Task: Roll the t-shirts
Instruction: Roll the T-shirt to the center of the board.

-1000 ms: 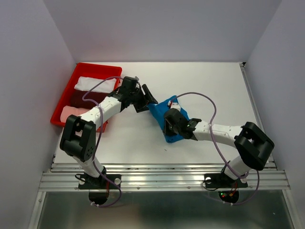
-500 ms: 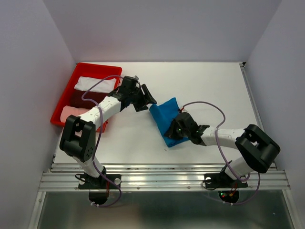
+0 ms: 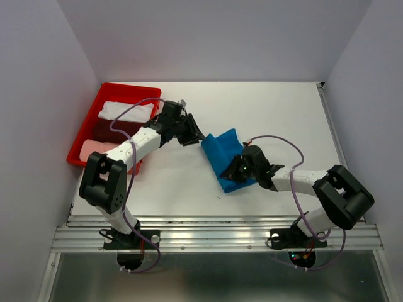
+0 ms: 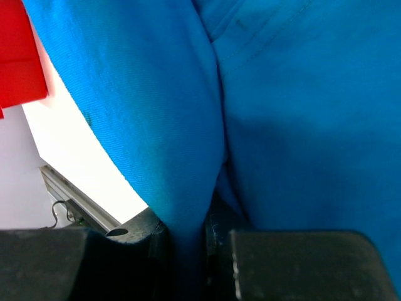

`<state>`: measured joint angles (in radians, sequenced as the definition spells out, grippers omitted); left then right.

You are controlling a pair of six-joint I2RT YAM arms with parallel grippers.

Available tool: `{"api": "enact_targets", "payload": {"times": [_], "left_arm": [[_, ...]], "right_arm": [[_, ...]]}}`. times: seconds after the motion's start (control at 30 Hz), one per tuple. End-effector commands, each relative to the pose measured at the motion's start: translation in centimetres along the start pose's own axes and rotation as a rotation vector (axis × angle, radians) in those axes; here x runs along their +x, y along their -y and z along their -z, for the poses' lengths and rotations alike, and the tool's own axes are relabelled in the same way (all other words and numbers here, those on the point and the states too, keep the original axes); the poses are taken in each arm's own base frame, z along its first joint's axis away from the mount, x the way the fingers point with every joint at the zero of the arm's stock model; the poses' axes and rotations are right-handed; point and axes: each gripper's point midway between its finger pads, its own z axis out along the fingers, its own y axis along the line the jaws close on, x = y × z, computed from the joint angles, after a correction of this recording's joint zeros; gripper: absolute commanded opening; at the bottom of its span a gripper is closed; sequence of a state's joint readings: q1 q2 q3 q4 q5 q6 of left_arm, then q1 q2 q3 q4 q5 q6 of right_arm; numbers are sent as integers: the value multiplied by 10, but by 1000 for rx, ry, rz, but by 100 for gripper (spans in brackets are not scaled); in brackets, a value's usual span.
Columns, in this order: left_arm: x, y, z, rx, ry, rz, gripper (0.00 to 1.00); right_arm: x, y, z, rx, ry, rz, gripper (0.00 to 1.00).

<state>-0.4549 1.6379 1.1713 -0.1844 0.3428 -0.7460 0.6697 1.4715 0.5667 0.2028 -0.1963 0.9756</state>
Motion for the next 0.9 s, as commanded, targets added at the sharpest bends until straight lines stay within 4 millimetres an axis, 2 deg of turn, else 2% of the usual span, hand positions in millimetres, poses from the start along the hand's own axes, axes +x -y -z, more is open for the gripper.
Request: {"api": "enact_targets", "payload": {"times": [0.0, 0.07, 0.1, 0.13, 0.17, 0.2, 0.23, 0.27, 0.3, 0.33, 0.4, 0.5, 0.63, 0.77, 0.87], "left_arm": [[9, 10, -1, 37, -23, -72, 44], [10, 14, -3, 53, -31, -81, 35], [15, 17, -6, 60, -43, -91, 32], [17, 19, -8, 68, -50, -97, 29], [17, 22, -10, 76, -58, -106, 22], [21, 25, -13, 82, -67, -118, 18], [22, 28, -15, 90, -74, -126, 17], [22, 31, -17, 97, -77, -133, 9], [24, 29, -24, 93, -93, -134, 6], [25, 32, -27, 98, -100, -139, 1], [30, 26, -39, 85, -127, -137, 0], [32, 24, -53, 78, -151, -139, 0], [28, 29, -61, 85, -149, -142, 0], [21, 35, -70, 96, -143, -144, 0], [22, 37, -79, 97, -156, -148, 0]], "right_arm": [[-7, -12, 4, -75, 6, 3, 2], [-6, -12, 4, -77, -6, 8, 6], [-8, -10, 4, -74, -1, 1, 14], [-8, -10, 4, -77, -3, 3, 17], [-8, -10, 5, -77, -1, 5, 21], [-11, -9, 6, -76, 7, 0, 28], [-10, -8, 7, -75, 8, 0, 29], [-11, -8, 9, -73, 12, -2, 30], [-11, -7, 10, -70, 16, -1, 32], [-10, -7, 13, -72, 21, 2, 40], [-12, -7, 18, -63, 32, 12, 49], [-16, -1, 24, -32, 53, 14, 54], [-20, 1, 35, 1, 79, 40, 63], [-26, 3, 48, 32, 117, 69, 62], [-23, 13, 55, 89, 97, 94, 62]]}}
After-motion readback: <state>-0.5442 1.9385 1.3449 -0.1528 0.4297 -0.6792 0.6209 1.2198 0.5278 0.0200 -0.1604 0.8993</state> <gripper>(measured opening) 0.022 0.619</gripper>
